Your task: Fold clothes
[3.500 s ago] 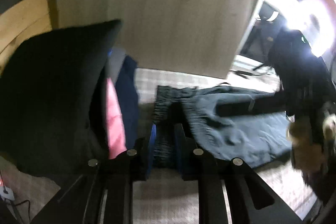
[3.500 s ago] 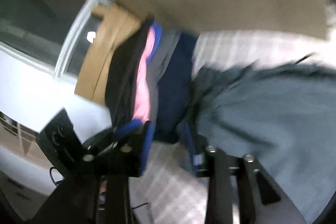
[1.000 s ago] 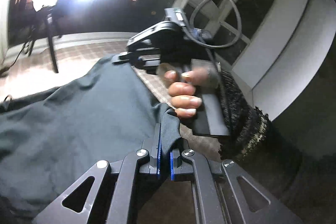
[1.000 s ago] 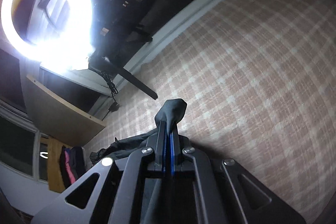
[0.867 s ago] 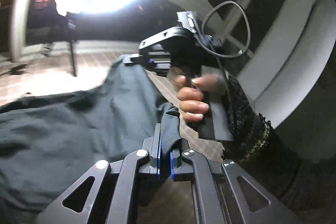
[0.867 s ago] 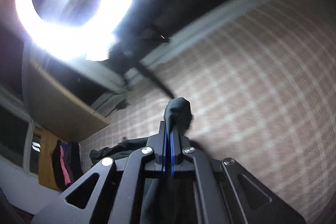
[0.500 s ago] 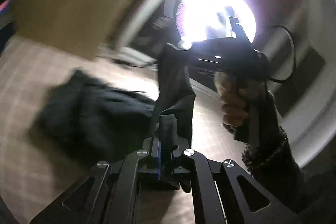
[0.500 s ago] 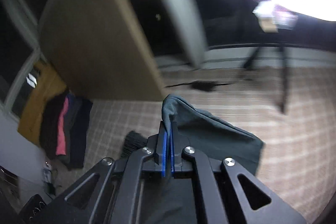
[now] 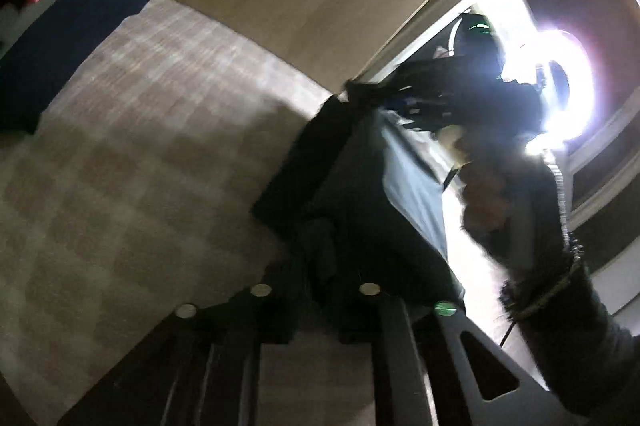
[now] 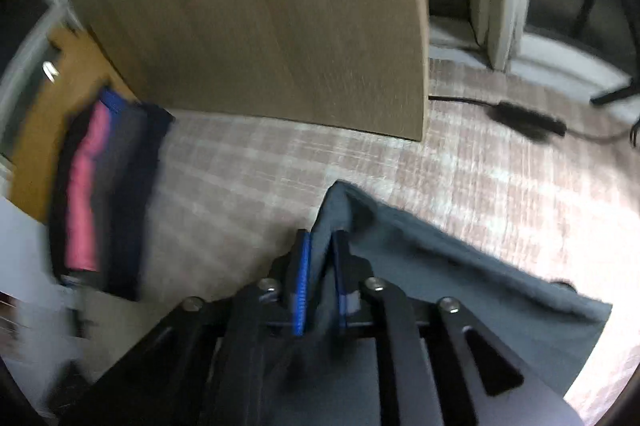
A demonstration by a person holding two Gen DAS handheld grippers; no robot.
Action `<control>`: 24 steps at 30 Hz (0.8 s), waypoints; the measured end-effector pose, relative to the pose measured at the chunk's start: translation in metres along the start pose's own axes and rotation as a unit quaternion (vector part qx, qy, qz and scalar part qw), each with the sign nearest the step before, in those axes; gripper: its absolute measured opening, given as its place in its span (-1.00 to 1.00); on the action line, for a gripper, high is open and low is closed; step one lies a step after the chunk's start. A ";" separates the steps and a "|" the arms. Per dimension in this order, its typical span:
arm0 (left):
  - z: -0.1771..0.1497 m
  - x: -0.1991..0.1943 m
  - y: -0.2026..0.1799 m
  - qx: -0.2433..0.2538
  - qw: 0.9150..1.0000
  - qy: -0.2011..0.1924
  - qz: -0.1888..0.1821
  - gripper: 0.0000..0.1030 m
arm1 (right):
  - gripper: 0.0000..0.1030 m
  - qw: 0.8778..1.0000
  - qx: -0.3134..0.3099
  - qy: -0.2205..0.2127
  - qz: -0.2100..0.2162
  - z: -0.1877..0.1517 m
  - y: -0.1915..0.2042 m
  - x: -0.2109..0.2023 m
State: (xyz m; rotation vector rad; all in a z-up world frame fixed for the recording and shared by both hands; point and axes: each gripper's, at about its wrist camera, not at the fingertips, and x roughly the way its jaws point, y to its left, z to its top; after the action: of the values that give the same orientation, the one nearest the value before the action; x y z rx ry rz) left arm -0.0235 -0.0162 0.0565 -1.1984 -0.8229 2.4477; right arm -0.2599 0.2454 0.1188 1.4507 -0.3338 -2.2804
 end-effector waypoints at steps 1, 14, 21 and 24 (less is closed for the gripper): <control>0.000 -0.005 0.000 0.004 1.000 -0.005 0.014 -0.74 | -0.53 1.000 -0.002 -0.019 0.001 -0.006 -0.009 -0.020; 0.037 0.035 -0.102 0.182 0.983 0.012 -0.010 -0.52 | -0.31 0.997 0.068 -0.046 -0.003 -0.132 -0.126 -0.118; 0.050 0.078 -0.083 0.150 0.982 0.043 0.102 -0.50 | -0.31 0.995 0.094 -0.011 0.016 -0.192 -0.141 -0.109; 0.039 0.048 -0.104 0.182 0.979 0.030 0.087 -0.50 | -0.32 0.997 0.079 -0.013 0.024 -0.219 -0.141 -0.121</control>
State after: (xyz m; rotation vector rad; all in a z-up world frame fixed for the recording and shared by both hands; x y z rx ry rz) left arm -0.0825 0.0756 0.1084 -1.2373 -0.2415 2.5366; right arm -0.0475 0.4313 0.0639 1.4725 -0.5621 -2.2801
